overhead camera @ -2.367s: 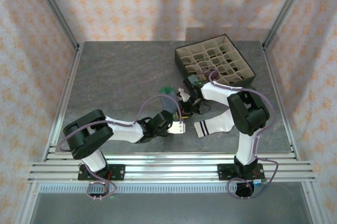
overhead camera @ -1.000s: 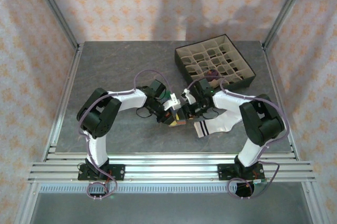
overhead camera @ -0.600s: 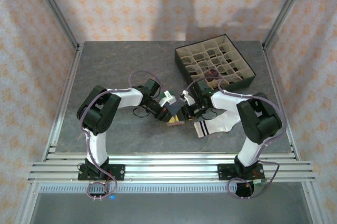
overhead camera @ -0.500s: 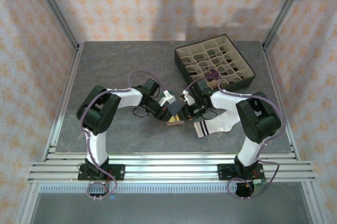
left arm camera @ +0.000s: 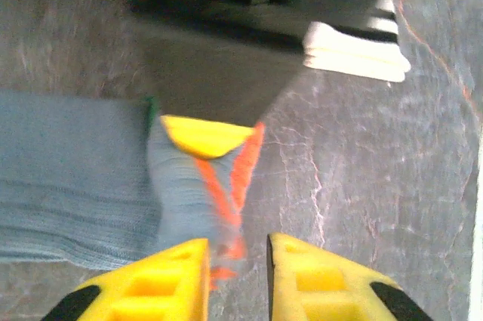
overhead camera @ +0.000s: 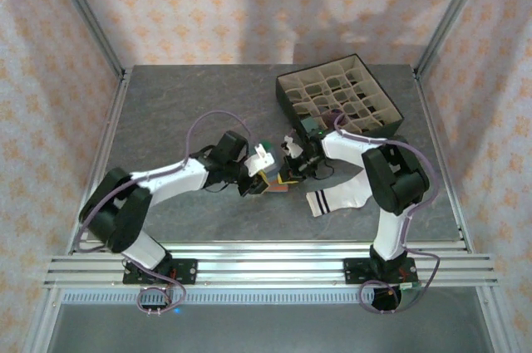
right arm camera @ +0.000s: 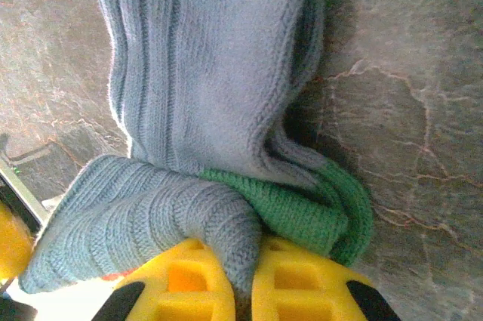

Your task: Roll the socks

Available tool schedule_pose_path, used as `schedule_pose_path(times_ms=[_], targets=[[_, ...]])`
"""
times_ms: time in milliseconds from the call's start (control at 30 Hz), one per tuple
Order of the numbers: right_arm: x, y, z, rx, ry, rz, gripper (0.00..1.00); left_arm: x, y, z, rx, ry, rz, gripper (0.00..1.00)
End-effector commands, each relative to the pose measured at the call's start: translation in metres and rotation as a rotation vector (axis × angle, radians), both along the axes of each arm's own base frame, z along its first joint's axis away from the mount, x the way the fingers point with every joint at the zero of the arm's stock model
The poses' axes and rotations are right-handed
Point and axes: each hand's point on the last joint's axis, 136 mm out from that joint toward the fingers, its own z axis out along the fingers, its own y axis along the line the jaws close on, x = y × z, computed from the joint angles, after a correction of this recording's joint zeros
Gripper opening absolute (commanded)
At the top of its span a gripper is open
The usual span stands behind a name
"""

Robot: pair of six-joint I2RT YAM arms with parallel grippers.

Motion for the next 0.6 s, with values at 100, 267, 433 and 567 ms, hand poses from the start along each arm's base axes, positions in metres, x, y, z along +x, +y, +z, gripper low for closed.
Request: schedule_pose_path(times_ms=[100, 267, 433, 567], targets=[[-0.011, -0.045, -0.042, -0.259, 0.071, -0.045, 0.03, 0.005, -0.005, 0.003, 0.169, -0.519, -0.061, 0.36], [-0.011, -0.046, -0.040, -0.267, 0.074, -0.034, 0.03, 0.009, -0.014, 0.003, 0.292, -0.717, -0.075, 0.37], [-0.011, -0.045, -0.040, -0.265, 0.084, -0.027, 0.03, 0.013, -0.017, -0.006, 0.367, -0.759, -0.101, 0.37], [-0.011, -0.044, -0.039, -0.260, 0.087, -0.022, 0.03, 0.013, -0.017, -0.018, 0.412, -0.752, -0.143, 0.38]])
